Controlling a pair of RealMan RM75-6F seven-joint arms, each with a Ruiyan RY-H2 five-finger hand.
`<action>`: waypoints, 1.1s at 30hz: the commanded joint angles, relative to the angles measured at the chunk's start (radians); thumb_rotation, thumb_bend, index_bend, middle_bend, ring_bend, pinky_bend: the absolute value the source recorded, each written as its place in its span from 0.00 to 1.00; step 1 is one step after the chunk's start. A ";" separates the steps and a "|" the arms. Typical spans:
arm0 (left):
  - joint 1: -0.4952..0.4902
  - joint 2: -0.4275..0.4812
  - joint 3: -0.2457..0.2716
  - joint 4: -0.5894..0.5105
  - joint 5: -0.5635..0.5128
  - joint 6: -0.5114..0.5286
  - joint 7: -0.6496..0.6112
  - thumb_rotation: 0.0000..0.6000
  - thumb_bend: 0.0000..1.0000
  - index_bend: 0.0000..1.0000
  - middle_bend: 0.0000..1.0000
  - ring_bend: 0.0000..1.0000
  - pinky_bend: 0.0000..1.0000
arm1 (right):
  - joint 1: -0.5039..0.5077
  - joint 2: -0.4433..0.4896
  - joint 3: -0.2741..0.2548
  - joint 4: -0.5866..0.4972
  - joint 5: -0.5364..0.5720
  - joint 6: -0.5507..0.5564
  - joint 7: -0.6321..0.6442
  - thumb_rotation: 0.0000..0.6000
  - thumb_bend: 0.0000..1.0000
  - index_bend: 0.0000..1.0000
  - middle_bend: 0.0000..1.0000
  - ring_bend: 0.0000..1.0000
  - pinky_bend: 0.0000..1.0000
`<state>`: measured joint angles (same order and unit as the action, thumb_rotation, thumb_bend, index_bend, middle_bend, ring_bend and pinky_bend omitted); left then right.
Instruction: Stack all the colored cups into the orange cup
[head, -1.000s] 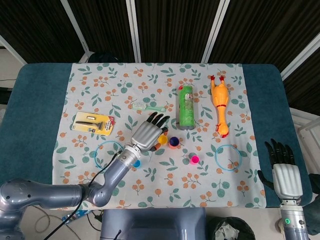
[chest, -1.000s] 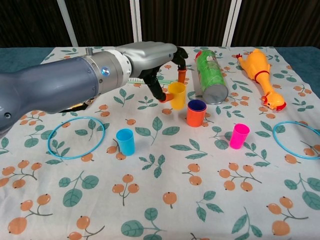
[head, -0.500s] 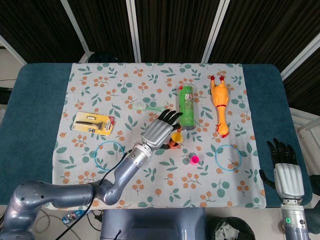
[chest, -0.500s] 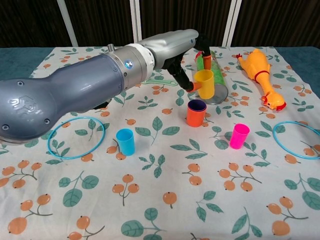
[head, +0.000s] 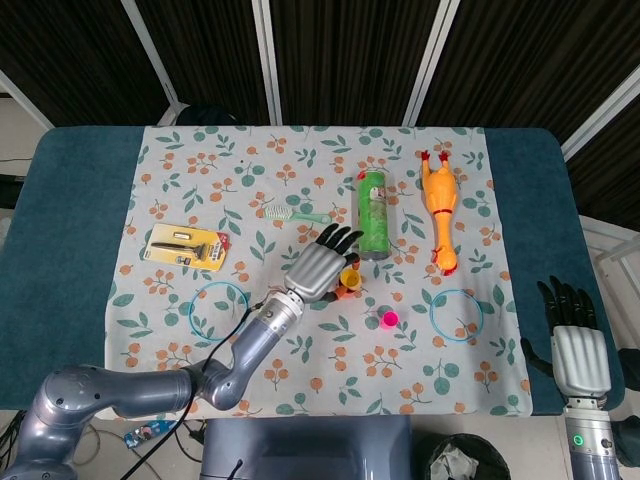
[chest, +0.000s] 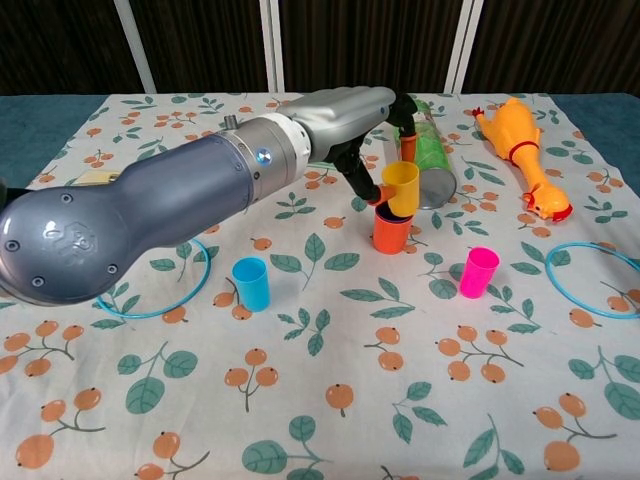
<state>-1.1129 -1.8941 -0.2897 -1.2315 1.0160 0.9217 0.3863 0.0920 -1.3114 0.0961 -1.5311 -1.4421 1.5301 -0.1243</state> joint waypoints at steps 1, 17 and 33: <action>0.002 -0.002 0.002 0.004 -0.003 -0.005 0.001 1.00 0.32 0.47 0.06 0.00 0.00 | 0.000 -0.001 0.000 0.000 0.001 -0.002 -0.002 1.00 0.37 0.04 0.00 0.00 0.05; -0.004 0.037 0.009 -0.025 -0.097 -0.067 0.106 1.00 0.07 0.05 0.00 0.00 0.00 | -0.003 -0.005 0.007 -0.001 0.012 -0.008 -0.011 1.00 0.37 0.04 0.00 0.00 0.05; 0.115 0.291 -0.026 -0.301 -0.029 0.050 0.019 1.00 0.13 0.25 0.04 0.00 0.00 | -0.005 -0.014 0.008 -0.003 0.012 -0.006 -0.030 1.00 0.37 0.04 0.00 0.00 0.05</action>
<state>-1.0398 -1.6702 -0.3237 -1.4712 0.9720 0.9622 0.4396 0.0871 -1.3251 0.1043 -1.5326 -1.4298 1.5229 -0.1521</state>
